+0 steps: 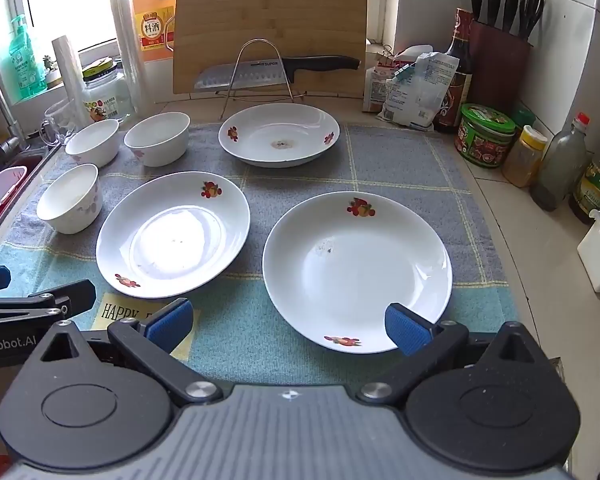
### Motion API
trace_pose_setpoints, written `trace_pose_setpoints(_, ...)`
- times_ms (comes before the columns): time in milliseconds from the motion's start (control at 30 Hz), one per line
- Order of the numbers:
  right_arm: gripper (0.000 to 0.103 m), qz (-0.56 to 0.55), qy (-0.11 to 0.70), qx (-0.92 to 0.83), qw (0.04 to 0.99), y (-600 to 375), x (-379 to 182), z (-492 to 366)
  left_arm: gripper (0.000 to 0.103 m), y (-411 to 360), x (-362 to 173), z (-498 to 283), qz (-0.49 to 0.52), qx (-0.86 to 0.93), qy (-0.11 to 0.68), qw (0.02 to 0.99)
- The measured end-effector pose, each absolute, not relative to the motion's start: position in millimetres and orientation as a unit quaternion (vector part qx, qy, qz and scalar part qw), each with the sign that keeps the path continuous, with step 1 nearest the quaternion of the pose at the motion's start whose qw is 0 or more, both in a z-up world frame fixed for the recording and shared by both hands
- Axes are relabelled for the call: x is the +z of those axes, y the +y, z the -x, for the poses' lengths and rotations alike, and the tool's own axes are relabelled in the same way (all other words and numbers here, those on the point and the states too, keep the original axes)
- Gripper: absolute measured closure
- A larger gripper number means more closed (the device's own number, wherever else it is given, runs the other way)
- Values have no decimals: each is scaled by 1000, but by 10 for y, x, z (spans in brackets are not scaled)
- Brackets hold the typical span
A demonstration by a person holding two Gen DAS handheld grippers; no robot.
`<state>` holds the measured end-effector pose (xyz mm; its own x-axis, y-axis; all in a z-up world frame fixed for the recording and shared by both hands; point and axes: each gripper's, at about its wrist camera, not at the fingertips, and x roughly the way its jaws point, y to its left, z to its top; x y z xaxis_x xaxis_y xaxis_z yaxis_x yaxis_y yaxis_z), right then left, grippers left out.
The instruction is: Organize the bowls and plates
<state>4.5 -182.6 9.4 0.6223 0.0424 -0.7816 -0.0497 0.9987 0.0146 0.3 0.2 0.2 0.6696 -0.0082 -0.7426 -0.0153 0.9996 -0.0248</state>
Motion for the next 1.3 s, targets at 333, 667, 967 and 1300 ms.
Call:
trace_pose_setpoints(333, 0, 5, 430, 24, 902, -1849, 114, -27, 1, 0, 7, 11, 10, 3, 401, 916)
trace_pose_setpoints(667, 0, 5, 429, 25, 903, -1856, 141, -24, 1, -13, 14, 10, 7, 4, 400, 917)
trace_pose_setpoints(967, 0, 5, 428, 25, 903, -1867, 147, -24, 1, -20, 50, 23, 7, 6, 398, 917)
trace_pose_setpoints(1300, 0, 6, 426, 29, 904, -1881, 163, -17, 1, -31, 75, 37, 9, 10, 397, 918)
